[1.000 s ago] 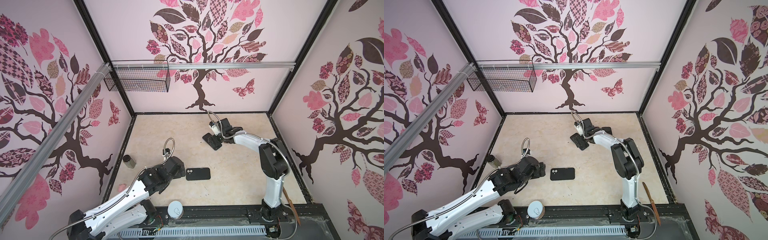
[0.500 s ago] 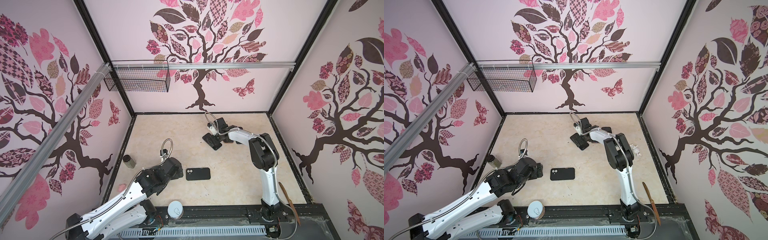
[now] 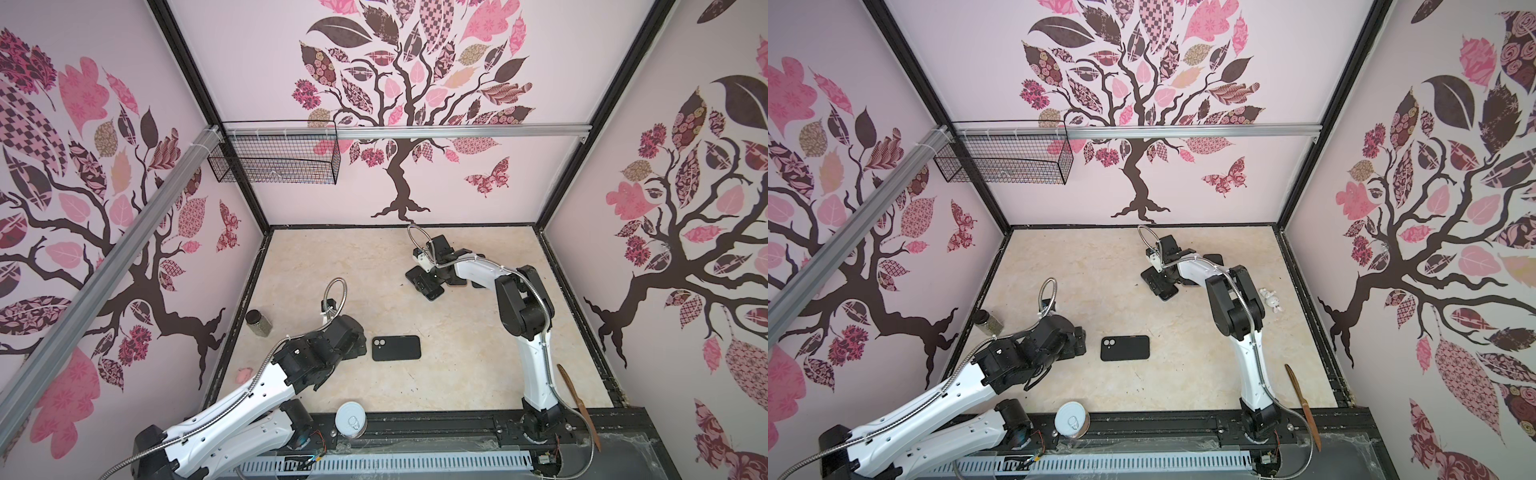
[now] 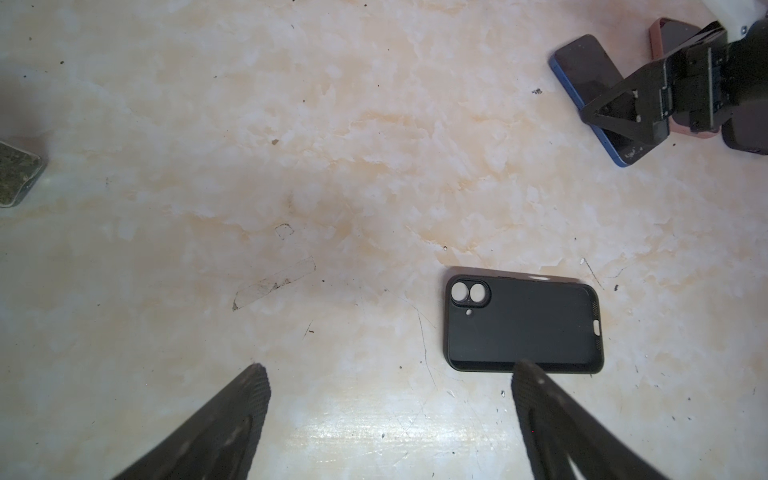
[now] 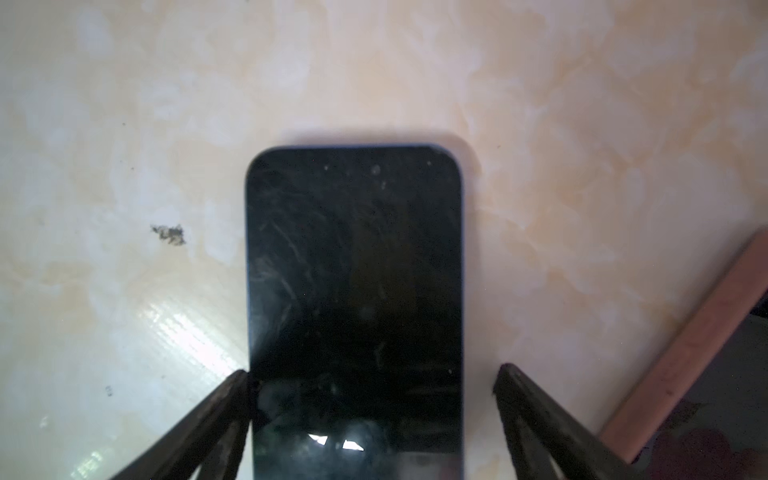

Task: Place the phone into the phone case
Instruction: 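Release the black case with the left gripper while the right gripper grasps the blue-edged phone, then lift the blue-edged phone with the right gripper toward the left gripper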

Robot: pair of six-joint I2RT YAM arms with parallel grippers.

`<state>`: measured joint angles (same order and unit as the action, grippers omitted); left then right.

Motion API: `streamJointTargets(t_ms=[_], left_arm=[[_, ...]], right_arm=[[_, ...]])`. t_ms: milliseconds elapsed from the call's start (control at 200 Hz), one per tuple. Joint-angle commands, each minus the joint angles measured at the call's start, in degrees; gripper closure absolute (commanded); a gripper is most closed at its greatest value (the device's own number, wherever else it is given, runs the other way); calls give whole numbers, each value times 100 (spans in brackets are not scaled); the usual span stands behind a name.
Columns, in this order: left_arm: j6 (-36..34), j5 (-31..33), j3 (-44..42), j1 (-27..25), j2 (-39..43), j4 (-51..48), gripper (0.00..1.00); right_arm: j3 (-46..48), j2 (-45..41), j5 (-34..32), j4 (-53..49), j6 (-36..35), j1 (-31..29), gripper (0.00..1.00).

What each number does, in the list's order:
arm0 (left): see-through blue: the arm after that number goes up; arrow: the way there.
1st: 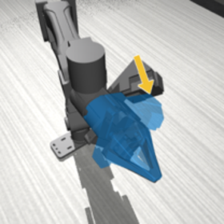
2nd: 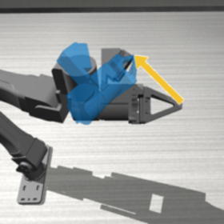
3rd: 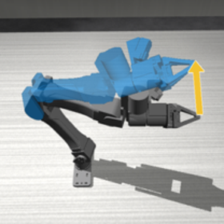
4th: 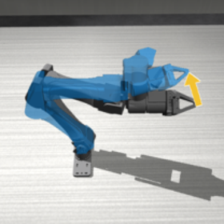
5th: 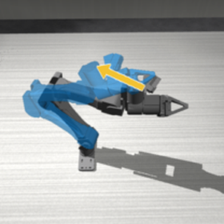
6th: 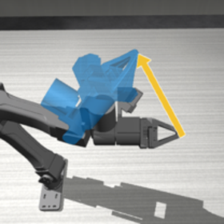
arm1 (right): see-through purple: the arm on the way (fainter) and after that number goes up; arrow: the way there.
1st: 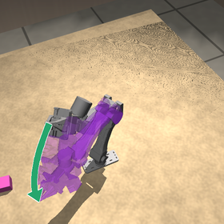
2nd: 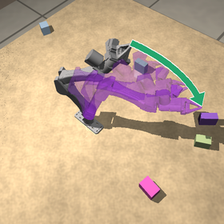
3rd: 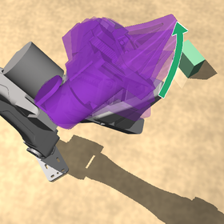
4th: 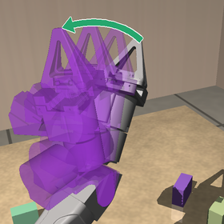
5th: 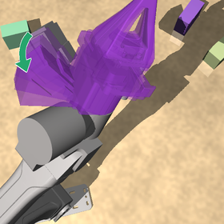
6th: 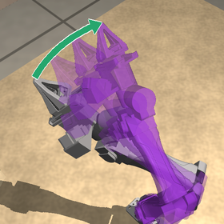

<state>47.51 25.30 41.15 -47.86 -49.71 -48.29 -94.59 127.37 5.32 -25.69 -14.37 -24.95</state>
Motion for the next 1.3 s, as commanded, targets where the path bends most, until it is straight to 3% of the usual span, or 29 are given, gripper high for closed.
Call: streamJointTargets(t_ms=[0,460,780,1055,1295], left_arm=[[-66,72,-142,31,-25,53,5],[-72,72,-182,32,-187,151,5],[-100,-91,-234,39,-293,356,6],[-247,-471,-300,224,-223,676,8],[-666,-882,40,533,-418,830,10]], right_arm=[[-177,476,-67,-469,21,8,13],[-216,586,-470,-553,241,-56,17],[14,375,-435,-446,366,-80,39],[620,-487,-210,-35,661,-79,51],[1457,-1591,260,452,866,-82,54]])
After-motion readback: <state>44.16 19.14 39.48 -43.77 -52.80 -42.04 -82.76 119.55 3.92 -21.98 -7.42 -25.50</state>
